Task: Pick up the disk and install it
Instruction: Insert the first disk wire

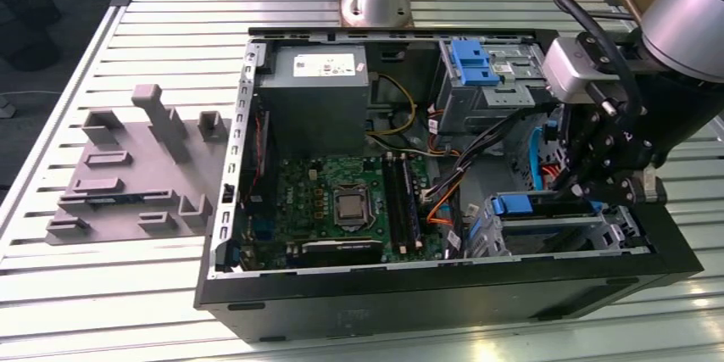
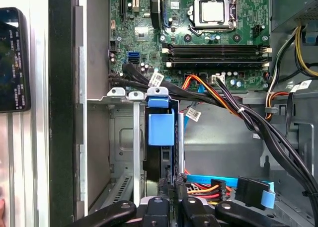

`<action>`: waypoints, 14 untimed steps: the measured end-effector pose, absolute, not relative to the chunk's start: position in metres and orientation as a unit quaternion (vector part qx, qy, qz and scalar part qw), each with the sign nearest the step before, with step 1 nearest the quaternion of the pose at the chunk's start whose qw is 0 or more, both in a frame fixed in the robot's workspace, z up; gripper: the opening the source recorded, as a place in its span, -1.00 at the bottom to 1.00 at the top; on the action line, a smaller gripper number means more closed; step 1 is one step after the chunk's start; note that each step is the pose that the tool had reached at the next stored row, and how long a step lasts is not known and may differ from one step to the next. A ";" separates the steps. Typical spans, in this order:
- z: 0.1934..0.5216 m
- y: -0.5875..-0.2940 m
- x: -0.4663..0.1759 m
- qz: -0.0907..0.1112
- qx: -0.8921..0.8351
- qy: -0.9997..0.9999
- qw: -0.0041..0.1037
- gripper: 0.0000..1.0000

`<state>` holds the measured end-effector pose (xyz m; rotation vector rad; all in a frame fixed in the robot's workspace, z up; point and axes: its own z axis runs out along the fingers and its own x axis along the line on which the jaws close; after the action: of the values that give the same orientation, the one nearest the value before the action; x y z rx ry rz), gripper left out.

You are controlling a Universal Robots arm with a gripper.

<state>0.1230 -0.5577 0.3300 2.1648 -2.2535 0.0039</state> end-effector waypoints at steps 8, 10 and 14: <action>0.329 -0.558 0.123 0.001 0.693 -0.721 0.008 -0.65; 0.330 -0.558 0.123 0.001 0.693 -0.721 0.008 -0.52; 0.340 -0.558 0.123 0.001 0.693 -0.721 0.008 -0.52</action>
<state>0.1230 -0.5577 0.3396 2.1649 -2.2538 0.0034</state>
